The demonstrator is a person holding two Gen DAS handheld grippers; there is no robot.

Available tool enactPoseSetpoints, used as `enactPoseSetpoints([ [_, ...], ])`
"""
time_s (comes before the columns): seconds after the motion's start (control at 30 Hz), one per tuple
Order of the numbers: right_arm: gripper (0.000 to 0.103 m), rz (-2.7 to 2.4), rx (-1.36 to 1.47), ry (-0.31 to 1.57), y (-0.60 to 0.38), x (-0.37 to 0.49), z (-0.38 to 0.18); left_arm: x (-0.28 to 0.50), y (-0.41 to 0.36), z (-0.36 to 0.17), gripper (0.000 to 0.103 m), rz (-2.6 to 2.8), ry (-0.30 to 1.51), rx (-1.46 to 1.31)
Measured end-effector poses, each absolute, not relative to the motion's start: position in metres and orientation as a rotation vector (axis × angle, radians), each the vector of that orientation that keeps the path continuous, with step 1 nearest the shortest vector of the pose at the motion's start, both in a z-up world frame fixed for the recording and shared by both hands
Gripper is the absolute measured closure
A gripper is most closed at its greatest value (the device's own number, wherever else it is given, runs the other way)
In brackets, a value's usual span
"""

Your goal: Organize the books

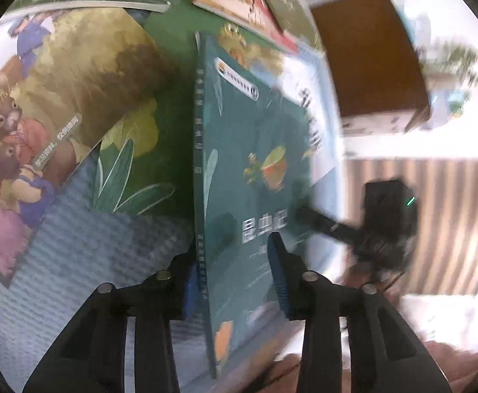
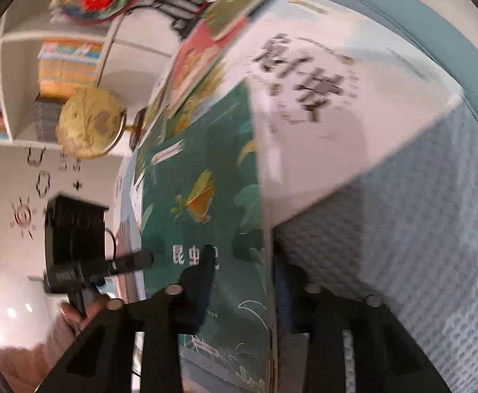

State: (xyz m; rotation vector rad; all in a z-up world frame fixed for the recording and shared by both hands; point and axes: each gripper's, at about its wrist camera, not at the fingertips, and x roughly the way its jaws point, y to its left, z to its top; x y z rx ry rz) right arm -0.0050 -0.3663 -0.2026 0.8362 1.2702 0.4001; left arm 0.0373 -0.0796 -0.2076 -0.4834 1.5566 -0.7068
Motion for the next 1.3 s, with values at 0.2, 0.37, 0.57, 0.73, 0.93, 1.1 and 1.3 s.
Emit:
enactPoseSetpoints([
  [0.2,0.076,0.317,0.856,1.335,-0.367,-0.012,-0.198,0.032,-0.083,-0.219,0.082,-0.661,1.584,-0.465],
  [0.37,0.076,0.296,0.882,1.361,-0.369,-0.020,-0.199,0.032,-0.095,-0.213,0.081,-0.643,1.582,-0.362],
  [0.57,0.089,0.248,0.838,1.341,-0.371,-0.028,-0.193,0.032,-0.106,-0.205,0.081,-0.596,1.589,-0.305],
  [0.73,0.092,0.259,0.804,1.307,-0.363,-0.038,-0.171,0.021,-0.116,-0.177,0.081,-0.587,1.518,-0.184],
  [0.93,0.092,0.297,0.806,1.260,-0.355,-0.053,-0.150,0.009,-0.117,-0.149,0.081,-0.534,1.435,-0.082],
  [1.1,0.092,0.334,0.793,1.233,-0.345,-0.058,-0.142,0.005,-0.126,-0.142,0.081,-0.494,1.426,-0.021],
  [1.3,0.092,0.381,0.715,1.216,-0.334,-0.057,-0.131,-0.006,-0.127,-0.139,0.081,-0.454,1.420,-0.008],
])
